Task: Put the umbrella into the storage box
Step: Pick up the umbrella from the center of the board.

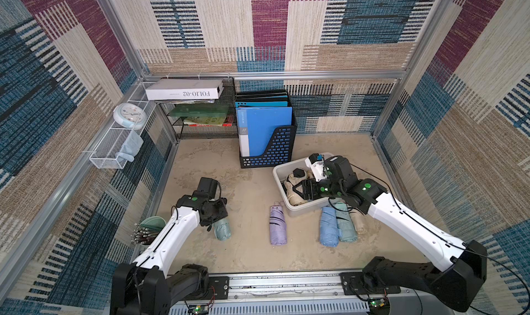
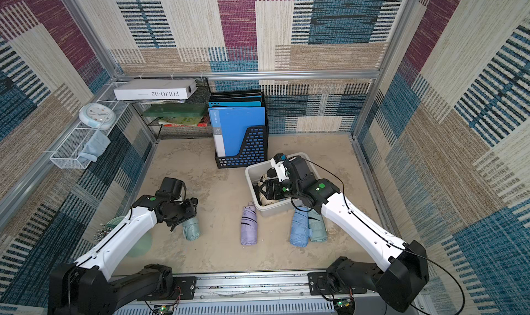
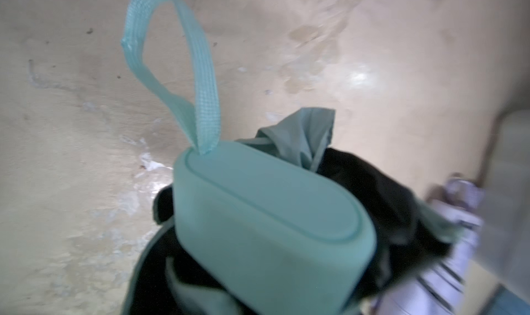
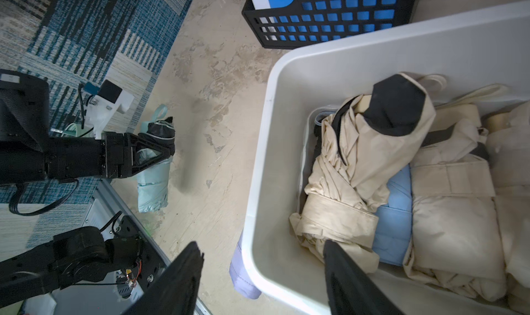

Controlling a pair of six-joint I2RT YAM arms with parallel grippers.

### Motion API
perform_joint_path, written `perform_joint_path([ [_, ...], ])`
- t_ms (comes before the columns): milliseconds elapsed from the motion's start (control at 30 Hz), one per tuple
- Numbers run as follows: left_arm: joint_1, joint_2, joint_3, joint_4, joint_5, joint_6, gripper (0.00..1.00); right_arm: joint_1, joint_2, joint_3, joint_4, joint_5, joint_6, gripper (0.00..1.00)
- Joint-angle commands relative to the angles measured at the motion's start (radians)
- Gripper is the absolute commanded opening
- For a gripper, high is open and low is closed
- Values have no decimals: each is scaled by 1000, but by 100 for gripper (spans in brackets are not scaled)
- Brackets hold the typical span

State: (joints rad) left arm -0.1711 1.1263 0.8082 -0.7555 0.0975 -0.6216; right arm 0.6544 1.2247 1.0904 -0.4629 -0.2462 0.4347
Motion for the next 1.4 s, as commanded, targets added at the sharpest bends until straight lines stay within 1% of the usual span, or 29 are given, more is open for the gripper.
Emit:
perform_joint_path([
  [0, -15, -61, 33, 96, 164, -104, 45, 45, 1, 18, 85, -76, -12, 74],
  [133, -56, -116, 46, 263, 240, -213, 45, 169, 39, 59, 142, -44, -22, 78],
  [233, -97, -131, 58, 371, 278, -259, 45, 227, 71, 72, 190, -38, -24, 82],
  [367, -148, -138, 49, 571, 387, -279, 46, 235, 81, 75, 261, -121, -5, 86],
  [433, -162, -138, 46, 645, 431, -284, 46, 234, 62, 67, 297, -137, 16, 89],
  [533, -181, -135, 48, 727, 473, -282, 46, 234, 28, 54, 313, -133, 14, 94],
  [567, -188, -133, 47, 760, 517, -284, 46, 234, 24, 55, 306, -134, 12, 96],
  [633, -204, -130, 43, 831, 553, -287, 47, 232, 25, 62, 286, -132, 8, 96],
  [667, -211, -126, 48, 830, 552, -284, 47, 232, 28, 72, 268, -120, 7, 96],
  [767, -230, -111, 95, 721, 491, -249, 47, 233, 48, 114, 190, -38, -14, 97],
  [800, -238, -101, 119, 658, 432, -235, 47, 237, 64, 137, 150, 1, -26, 97],
  [833, -245, -89, 140, 602, 400, -228, 47, 241, 81, 163, 111, 37, -39, 97],
  [900, -260, -71, 170, 536, 342, -235, 46, 249, 112, 201, 54, 96, -59, 97],
  [1000, -294, -55, 201, 494, 251, -259, 46, 262, 150, 236, 24, 139, -68, 97],
  [1167, -347, -25, 248, 433, 130, -290, 45, 275, 184, 243, 65, 123, -54, 96],
  [1267, -367, -8, 262, 436, 96, -309, 45, 284, 211, 244, 86, 94, -43, 95],
  [1367, -376, 12, 275, 426, 83, -319, 45, 294, 229, 243, 98, 96, -34, 94],
])
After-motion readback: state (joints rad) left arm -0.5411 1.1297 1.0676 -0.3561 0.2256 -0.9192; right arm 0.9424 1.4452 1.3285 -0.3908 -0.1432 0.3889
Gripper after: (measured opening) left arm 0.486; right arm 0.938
